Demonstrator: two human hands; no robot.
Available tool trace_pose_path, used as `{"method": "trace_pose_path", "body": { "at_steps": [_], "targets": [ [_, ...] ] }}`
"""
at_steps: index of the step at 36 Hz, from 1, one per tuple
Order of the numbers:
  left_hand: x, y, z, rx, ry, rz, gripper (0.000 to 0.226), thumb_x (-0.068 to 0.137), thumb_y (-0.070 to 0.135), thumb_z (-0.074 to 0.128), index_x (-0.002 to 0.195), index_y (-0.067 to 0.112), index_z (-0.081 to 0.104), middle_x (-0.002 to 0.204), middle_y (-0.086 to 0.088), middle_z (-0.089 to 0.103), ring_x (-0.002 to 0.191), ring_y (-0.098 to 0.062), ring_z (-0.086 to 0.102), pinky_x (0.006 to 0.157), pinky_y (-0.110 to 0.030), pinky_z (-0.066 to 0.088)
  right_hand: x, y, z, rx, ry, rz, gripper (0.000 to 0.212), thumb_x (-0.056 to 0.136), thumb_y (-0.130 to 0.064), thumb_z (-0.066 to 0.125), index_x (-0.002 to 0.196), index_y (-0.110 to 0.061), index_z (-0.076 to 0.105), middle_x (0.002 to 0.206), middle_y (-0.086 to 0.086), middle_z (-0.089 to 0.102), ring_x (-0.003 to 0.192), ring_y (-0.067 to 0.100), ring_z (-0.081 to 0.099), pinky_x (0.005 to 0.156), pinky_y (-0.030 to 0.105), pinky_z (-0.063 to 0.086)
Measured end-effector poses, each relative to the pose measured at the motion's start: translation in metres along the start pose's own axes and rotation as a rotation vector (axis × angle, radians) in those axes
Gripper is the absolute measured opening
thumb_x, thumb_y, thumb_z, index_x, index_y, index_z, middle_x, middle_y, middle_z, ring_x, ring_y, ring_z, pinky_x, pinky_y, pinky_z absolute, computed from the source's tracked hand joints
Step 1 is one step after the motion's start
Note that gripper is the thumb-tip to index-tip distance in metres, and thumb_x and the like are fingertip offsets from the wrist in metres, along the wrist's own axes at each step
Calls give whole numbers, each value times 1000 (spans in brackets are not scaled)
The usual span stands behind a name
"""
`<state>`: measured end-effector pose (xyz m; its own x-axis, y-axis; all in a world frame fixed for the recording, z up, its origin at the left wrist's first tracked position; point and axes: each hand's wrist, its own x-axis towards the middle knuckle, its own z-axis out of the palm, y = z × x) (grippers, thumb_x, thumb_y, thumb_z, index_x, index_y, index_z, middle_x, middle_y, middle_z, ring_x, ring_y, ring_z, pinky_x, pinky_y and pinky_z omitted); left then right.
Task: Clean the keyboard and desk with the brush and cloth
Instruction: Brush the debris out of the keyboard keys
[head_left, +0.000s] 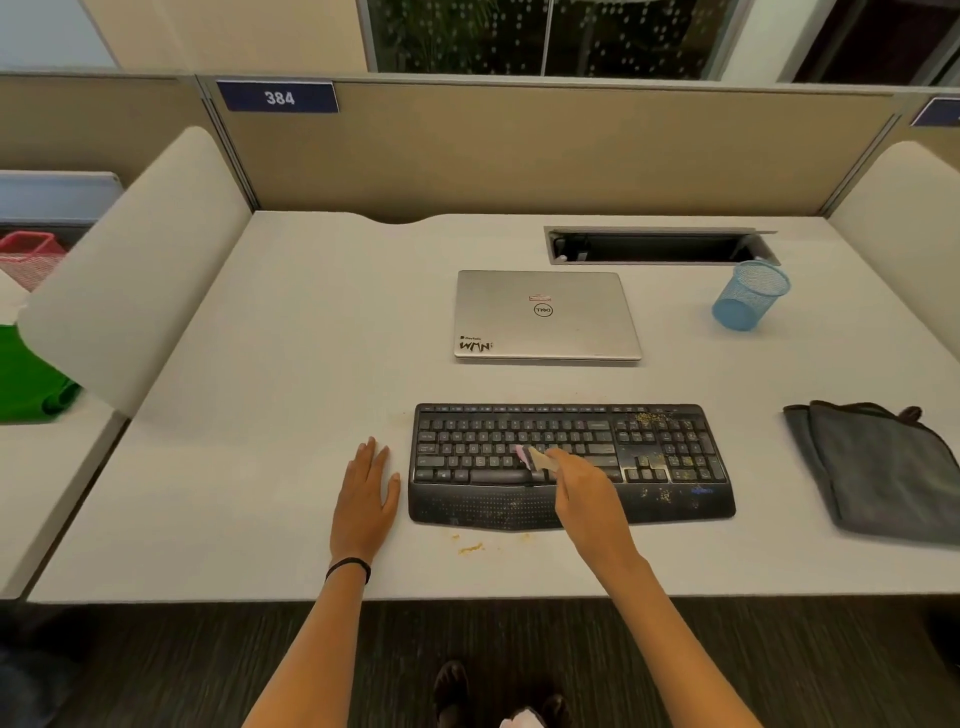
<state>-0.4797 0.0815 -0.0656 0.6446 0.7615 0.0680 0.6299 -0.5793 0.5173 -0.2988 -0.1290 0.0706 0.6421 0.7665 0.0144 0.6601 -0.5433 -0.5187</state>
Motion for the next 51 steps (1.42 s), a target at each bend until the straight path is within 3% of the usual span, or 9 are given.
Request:
{"method": "trace_pose_path", "body": {
  "at_steps": [7, 12, 18, 21, 28, 35, 41, 47, 51],
  "targets": [
    [0, -1, 0, -7, 2, 8, 53, 100, 29, 40, 148, 10, 25, 157, -3, 13, 141, -6, 1, 116, -27, 3, -9, 8, 2, 126, 106, -90, 34, 88, 7, 52, 120, -1, 59, 112, 13, 66, 103, 25, 63, 98, 31, 44],
    [-1, 1, -1, -13, 28, 15, 61, 93, 39, 31, 146, 9, 32, 156, -4, 19, 141, -7, 7, 116, -28, 6, -17, 17, -16, 197, -190, -144, 31, 93, -4, 48, 120, -14, 60, 112, 1, 65, 98, 10, 59, 89, 31, 50],
    [0, 0, 0, -20, 17, 12, 55, 98, 33, 38, 146, 9, 30, 156, -4, 17, 141, -7, 5, 116, -27, 4, -8, 16, -20, 74, 57, -147, 40, 90, 4, 49, 128, -9, 53, 118, 4, 62, 105, 18, 60, 98, 21, 39],
    [0, 0, -1, -18, 18, 11, 59, 95, 37, 34, 146, 9, 30, 156, -4, 17, 141, -7, 6, 116, -28, 5, -1, 16, -16, -15, -58, -85, 43, 92, 3, 46, 133, -13, 48, 122, 10, 60, 108, 24, 60, 100, 33, 45],
    [0, 1, -1, -17, 16, 10, 56, 97, 36, 35, 146, 10, 29, 156, -2, 16, 140, -6, 5, 116, -27, 5, 4, 8, -28, -58, -394, 34, 42, 94, 1, 42, 131, -17, 48, 120, 8, 59, 107, 26, 57, 92, 32, 45],
    [1, 1, -1, -30, 22, 8, 52, 99, 24, 45, 146, 10, 30, 156, -3, 18, 140, -5, 5, 116, -27, 4, 2, 20, -32, -72, -106, 22, 41, 95, -1, 43, 131, -21, 49, 116, 14, 57, 95, 22, 58, 83, 25, 45],
    [1, 1, -2, -27, 15, 13, 61, 93, 39, 31, 146, 10, 31, 156, -3, 18, 142, -9, 7, 117, -29, 6, 3, 17, -40, -114, -394, 75, 37, 98, -16, 40, 132, -29, 47, 121, 11, 52, 103, 24, 56, 88, 28, 43],
    [1, 0, -1, -30, 14, -11, 53, 99, 30, 40, 147, 9, 29, 157, -4, 17, 144, -13, 8, 117, -31, 7, 1, 20, -60, -46, -265, -33, 27, 97, -13, 44, 117, -23, 59, 106, 0, 59, 89, 14, 54, 74, 19, 41],
    [1, 1, -1, -27, 9, -14, 53, 99, 24, 44, 147, 9, 27, 157, -4, 16, 144, -13, 8, 117, -30, 6, 6, 19, -56, -103, -133, -5, 35, 96, -6, 44, 128, -18, 52, 108, 11, 63, 92, 25, 61, 81, 35, 51]
  ]
}}
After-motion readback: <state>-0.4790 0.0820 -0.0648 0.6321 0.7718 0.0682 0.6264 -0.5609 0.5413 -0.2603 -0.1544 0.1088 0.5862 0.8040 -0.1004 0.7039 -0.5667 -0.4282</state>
